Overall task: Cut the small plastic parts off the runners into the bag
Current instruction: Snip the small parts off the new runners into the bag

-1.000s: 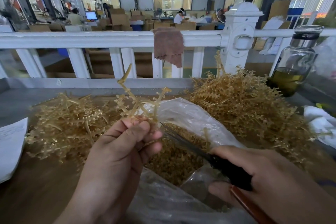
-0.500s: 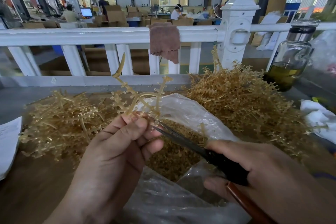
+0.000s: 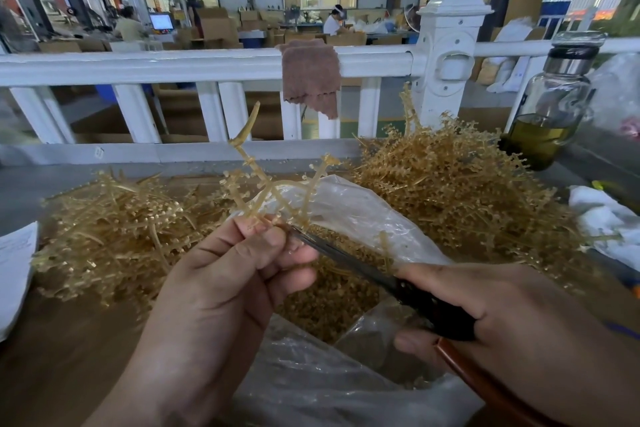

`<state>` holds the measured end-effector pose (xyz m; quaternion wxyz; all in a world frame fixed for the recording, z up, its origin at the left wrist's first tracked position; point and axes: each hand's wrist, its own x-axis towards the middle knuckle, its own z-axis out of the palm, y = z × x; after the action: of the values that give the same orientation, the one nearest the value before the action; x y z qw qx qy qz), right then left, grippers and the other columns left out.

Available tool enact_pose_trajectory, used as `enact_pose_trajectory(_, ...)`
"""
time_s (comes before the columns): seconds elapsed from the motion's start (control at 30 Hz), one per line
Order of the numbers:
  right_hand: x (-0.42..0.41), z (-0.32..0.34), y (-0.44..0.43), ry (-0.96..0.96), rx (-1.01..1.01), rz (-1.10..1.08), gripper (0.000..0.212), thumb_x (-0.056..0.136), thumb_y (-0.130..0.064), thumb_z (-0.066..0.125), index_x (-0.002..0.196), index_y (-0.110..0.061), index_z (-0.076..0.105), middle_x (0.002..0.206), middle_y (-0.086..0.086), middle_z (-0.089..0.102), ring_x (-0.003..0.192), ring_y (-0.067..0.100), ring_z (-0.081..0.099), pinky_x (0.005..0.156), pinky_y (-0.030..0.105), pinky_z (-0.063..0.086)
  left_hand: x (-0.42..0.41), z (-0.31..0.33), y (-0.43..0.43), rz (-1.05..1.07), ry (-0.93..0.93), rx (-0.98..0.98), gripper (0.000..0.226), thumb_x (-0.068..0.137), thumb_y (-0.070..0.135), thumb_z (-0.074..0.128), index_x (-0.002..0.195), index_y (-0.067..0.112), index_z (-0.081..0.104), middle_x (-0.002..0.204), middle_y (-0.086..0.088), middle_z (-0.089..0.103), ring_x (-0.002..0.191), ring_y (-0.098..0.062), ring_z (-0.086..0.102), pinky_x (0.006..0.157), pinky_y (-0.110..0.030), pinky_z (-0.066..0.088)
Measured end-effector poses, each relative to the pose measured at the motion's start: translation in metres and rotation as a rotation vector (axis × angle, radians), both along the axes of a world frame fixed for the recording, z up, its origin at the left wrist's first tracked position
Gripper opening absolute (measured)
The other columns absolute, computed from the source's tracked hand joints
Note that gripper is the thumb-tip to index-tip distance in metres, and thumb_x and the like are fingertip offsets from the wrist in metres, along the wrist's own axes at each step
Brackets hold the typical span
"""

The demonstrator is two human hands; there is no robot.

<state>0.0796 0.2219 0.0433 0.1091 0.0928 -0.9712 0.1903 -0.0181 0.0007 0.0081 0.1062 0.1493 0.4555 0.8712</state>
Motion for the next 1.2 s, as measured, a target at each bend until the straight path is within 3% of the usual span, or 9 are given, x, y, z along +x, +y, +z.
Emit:
enact_pose_trajectory(0.3, -0.001, -0.005, 0.004, 0.022, 0.010, 0.014, 0.060, 0.079, -0.082, 0.044, 0.118, -0.037, 0.056, 0.090, -0.023, 0.069, 0.077, -0.005, 0.065, 0.057, 0.025, 0.056, 0.000, -0.002, 0.001, 0.018, -0.001, -0.016, 0.047, 0.038, 0.034, 0.102, 0.068, 0.019, 0.070, 0.076, -0.009, 0.071, 0.073, -0.020, 0.076, 0.058, -0.027, 0.060)
enact_pose_trajectory(0.37, -0.002, -0.005, 0.005, 0.011, 0.007, 0.022, 0.060, 0.079, -0.081, 0.043, 0.116, -0.037, 0.057, 0.090, -0.023, 0.069, 0.077, -0.006, 0.065, 0.058, 0.023, 0.056, 0.001, -0.002, 0.002, 0.018, 0.003, -0.017, 0.039, 0.045, 0.030, 0.101, 0.067, 0.019, 0.070, 0.076, -0.008, 0.071, 0.072, -0.019, 0.076, 0.058, -0.027, 0.060)
enact_pose_trajectory(0.47, -0.002, -0.005, 0.004, -0.012, 0.014, 0.030, 0.046, 0.080, -0.073, 0.049, 0.105, -0.037, 0.062, 0.081, -0.023, 0.065, 0.071, -0.008, 0.061, 0.059, 0.016, 0.048, 0.002, -0.003, 0.004, 0.049, -0.001, -0.003, 0.012, 0.069, 0.013, 0.077, 0.062, 0.020, 0.070, 0.071, -0.007, 0.070, 0.068, -0.018, 0.075, 0.056, -0.025, 0.059)
enact_pose_trajectory(0.6, -0.002, -0.004, 0.002, -0.021, 0.026, 0.016, 0.040, 0.080, -0.072, 0.048, 0.096, -0.038, 0.062, 0.076, -0.023, 0.061, 0.069, -0.008, 0.059, 0.060, 0.013, 0.044, 0.002, -0.002, 0.005, 0.050, -0.017, 0.014, 0.011, 0.069, 0.012, 0.065, 0.062, 0.018, 0.069, 0.070, -0.008, 0.069, 0.067, -0.018, 0.075, 0.055, -0.025, 0.059)
enact_pose_trajectory(0.83, -0.003, -0.008, 0.003, -0.027, 0.018, 0.015, 0.044, 0.080, -0.075, 0.045, 0.100, -0.040, 0.062, 0.078, -0.024, 0.062, 0.070, -0.007, 0.059, 0.060, 0.015, 0.045, 0.000, -0.007, 0.004, 0.044, -0.019, 0.016, 0.007, 0.066, 0.017, 0.074, 0.061, 0.020, 0.070, 0.072, -0.008, 0.070, 0.070, -0.019, 0.076, 0.059, -0.026, 0.060)
enact_pose_trajectory(0.93, -0.003, -0.010, 0.004, -0.032, 0.001, 0.017, 0.048, 0.080, -0.079, 0.043, 0.103, -0.041, 0.062, 0.081, -0.024, 0.063, 0.072, -0.007, 0.061, 0.059, 0.018, 0.047, 0.001, -0.006, 0.003, 0.014, -0.012, 0.016, 0.030, 0.052, 0.024, 0.096, 0.066, 0.020, 0.071, 0.075, -0.008, 0.071, 0.074, -0.020, 0.076, 0.062, -0.027, 0.060)
enact_pose_trajectory(1.07, -0.003, -0.012, 0.006, -0.056, -0.027, 0.039, 0.053, 0.080, -0.081, 0.045, 0.107, -0.039, 0.062, 0.086, -0.023, 0.064, 0.074, -0.004, 0.063, 0.058, 0.021, 0.050, 0.001, -0.007, 0.005, 0.037, 0.000, 0.007, 0.012, 0.065, 0.012, 0.078, 0.062, 0.021, 0.070, 0.071, -0.007, 0.070, 0.070, -0.018, 0.075, 0.060, -0.025, 0.060)
enact_pose_trajectory(1.2, -0.004, -0.012, 0.006, -0.058, -0.025, 0.042, 0.048, 0.081, -0.079, 0.047, 0.104, -0.040, 0.062, 0.084, -0.023, 0.062, 0.073, -0.003, 0.061, 0.057, 0.019, 0.047, 0.001, -0.006, 0.004, 0.012, 0.015, -0.002, 0.037, 0.048, 0.029, 0.100, 0.067, 0.020, 0.071, 0.075, -0.010, 0.071, 0.075, -0.020, 0.076, 0.062, -0.027, 0.060)
